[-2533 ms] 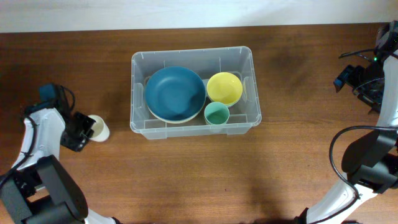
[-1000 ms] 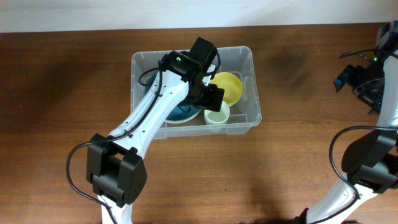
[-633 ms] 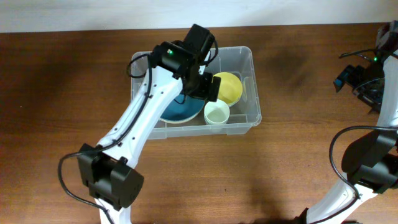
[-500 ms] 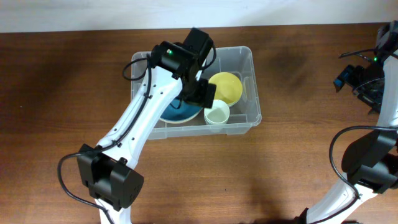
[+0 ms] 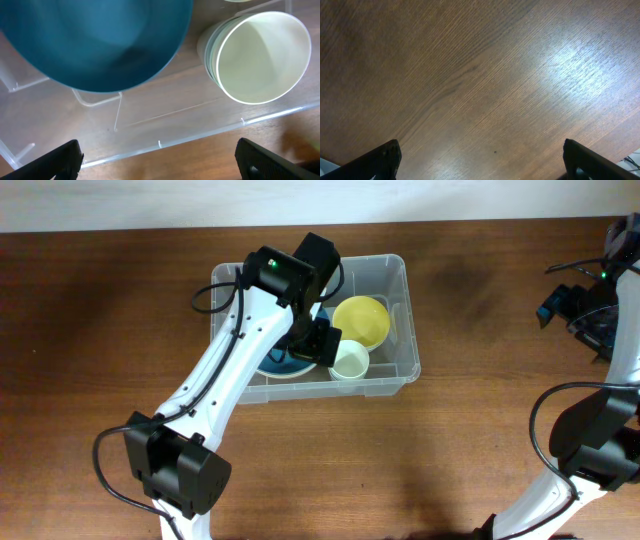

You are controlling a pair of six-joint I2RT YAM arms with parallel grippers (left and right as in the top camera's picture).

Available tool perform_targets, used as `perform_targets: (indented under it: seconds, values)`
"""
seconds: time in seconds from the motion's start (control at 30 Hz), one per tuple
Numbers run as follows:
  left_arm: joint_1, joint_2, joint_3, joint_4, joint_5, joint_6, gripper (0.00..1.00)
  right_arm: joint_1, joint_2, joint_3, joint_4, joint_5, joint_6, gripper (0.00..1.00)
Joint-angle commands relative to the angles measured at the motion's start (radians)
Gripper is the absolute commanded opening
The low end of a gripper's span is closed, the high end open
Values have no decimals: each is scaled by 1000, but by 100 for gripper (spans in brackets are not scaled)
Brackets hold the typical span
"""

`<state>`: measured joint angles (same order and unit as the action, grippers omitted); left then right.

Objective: Pack container

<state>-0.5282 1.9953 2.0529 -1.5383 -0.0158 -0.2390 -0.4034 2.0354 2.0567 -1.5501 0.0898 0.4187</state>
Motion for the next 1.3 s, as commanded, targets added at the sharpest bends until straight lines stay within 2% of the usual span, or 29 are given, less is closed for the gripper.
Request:
perform_targets:
  seconds: [0.0,0.1,0.27,0.37,0.47,0.63,0.7,0.8,0.93,1.0,1.2,1.27]
  values:
    - [-14,-27,8,37,1,101,99,-3,2,-4,0,16,8,99]
    - [-34,-27,8,112,1,218,99,-3,2,-4,-1,16,8,99]
    - [-48,-45,7,197,13,341,99,-3,2,-4,0,16,8,99]
    - [-43,-101,-14,265,24,412,99,-3,2,-4,-1,16,8,99]
    - [-28,-205,-114,370,27,451,99,-3,2,-4,0,16,8,99]
    - [52,-466,-536,615,27,454,99,-3,2,-4,-1,16,8,99]
    - [100,-586,-724,756,40,454,99,-3,2,-4,-1,16,8,99]
    - [187,-814,-985,936,62,454,99,-3,2,-4,0,16,8,99]
    - [267,-1066,-1219,1033,65,454,99,-3,2,-4,0,16,8,99]
    - [325,-1272,-1382,1041,82,454,99,-3,2,-4,0,16,8,99]
    - [376,-1529,-1580,1164,156,453,99,-3,2,-4,0,16,8,99]
    - [400,-1625,-1642,1216,186,409,99,-3,2,-4,0,16,8,99]
